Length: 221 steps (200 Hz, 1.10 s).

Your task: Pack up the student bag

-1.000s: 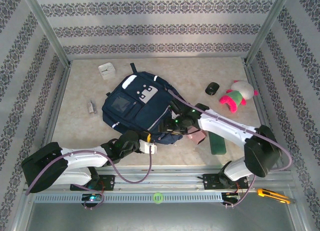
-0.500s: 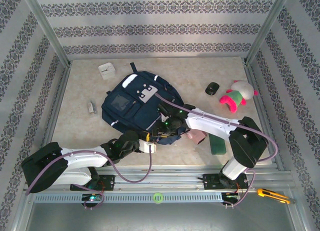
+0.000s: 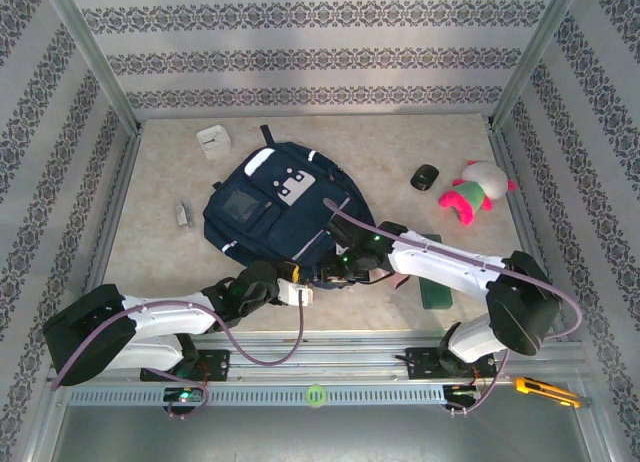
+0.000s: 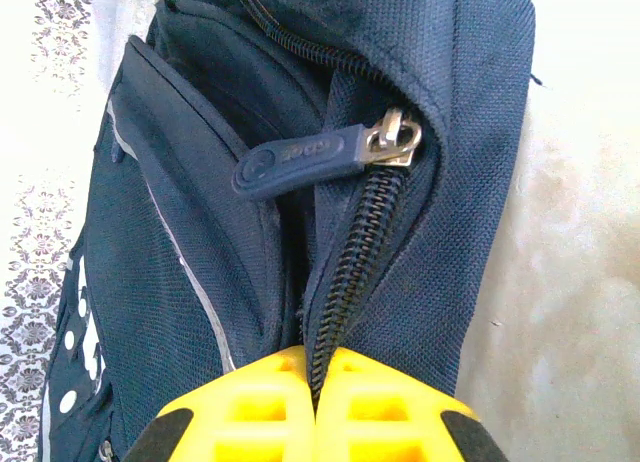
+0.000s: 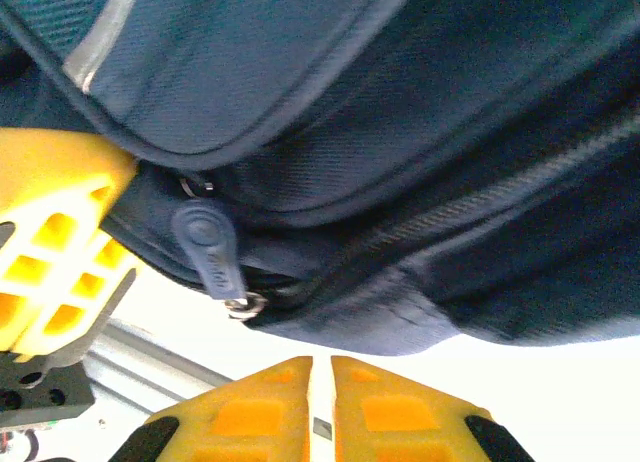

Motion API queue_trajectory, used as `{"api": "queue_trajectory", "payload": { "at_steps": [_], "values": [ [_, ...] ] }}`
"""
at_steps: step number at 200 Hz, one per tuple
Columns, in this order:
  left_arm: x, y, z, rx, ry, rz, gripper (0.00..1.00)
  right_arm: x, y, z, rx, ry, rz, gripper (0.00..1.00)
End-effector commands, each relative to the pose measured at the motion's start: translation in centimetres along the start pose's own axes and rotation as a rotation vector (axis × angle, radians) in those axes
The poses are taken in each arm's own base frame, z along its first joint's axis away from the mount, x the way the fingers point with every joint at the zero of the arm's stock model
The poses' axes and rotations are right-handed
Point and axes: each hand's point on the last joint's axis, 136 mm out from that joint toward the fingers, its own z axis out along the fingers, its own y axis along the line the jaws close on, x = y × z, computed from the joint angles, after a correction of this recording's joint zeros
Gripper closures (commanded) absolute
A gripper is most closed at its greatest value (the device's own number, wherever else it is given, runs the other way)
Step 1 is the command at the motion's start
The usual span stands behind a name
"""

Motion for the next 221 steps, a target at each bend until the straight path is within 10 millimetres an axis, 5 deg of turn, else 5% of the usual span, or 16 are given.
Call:
{"api": "queue_trajectory", "payload": {
  "at_steps": [1, 49, 68, 167, 221],
  "values": [
    [-0.9, 2.1, -0.2, -0.089, -0.019, -0.01, 1.0, -0.4, -0.7, -1.2, 0.03, -0.066, 0.015, 0.87],
    [-0.9, 2.1, -0.2, -0.088, -0.021, -0.013, 1.0, -2.1, 1.8, -3.4, -0.062, -0.157, -0.004, 0.49],
    [-1.0, 2.2, -0.3, -0.091, -0.023, -0.017, 1.0, -2.7, 2.4, -2.9, -0.051, -0.147, -0.004, 0.45],
    [-1.1, 2.4, -0.4, -0.095, -0.025, -0.021, 1.0, -3.8, 3.8, 2.2, 0.055, -0.096, -0.027, 0.51],
    [-1.1, 2.4, -0.4, -0.097, -0.025, -0.022, 1.0, -3.0, 2.1, 2.7, 0.15, -0.153, -0.022, 0.77]
  ]
}}
